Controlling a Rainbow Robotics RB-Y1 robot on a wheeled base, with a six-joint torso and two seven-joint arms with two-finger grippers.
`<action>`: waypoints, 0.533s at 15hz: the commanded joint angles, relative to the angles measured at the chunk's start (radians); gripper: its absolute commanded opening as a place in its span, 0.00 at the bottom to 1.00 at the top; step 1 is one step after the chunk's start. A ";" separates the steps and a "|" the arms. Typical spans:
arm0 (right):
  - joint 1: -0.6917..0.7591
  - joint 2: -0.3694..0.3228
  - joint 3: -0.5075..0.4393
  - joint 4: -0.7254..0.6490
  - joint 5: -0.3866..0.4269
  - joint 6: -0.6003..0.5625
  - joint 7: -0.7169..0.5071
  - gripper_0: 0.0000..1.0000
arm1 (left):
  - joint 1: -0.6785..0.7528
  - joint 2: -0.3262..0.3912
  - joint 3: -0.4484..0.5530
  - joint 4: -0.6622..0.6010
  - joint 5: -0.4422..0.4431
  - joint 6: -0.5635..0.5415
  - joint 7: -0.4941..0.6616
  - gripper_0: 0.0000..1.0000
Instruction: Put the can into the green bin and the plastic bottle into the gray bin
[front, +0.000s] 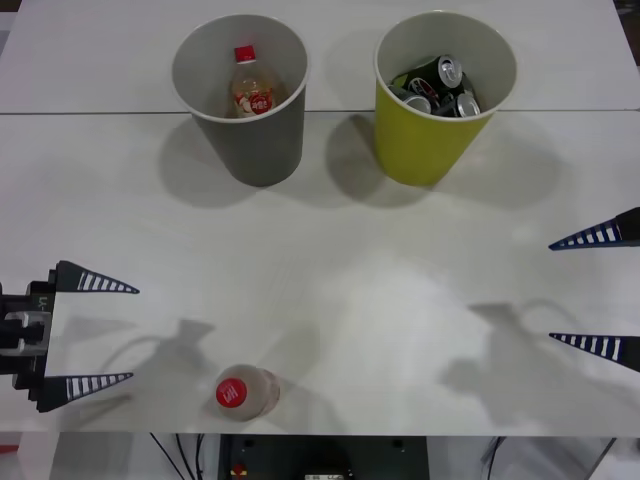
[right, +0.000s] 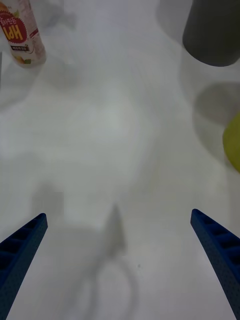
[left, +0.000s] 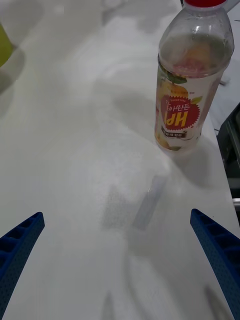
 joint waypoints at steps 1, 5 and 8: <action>0.000 0.000 0.000 0.000 0.000 0.000 0.000 1.00 | -0.057 0.000 -0.103 0.098 0.087 -0.012 -0.116 1.00; 0.000 0.000 0.000 0.000 0.000 0.000 0.000 1.00 | -0.098 -0.083 -0.155 0.225 0.154 -0.117 -0.208 1.00; 0.000 0.000 0.000 0.000 0.000 0.000 0.000 1.00 | -0.106 -0.170 -0.154 0.286 0.168 -0.187 -0.229 1.00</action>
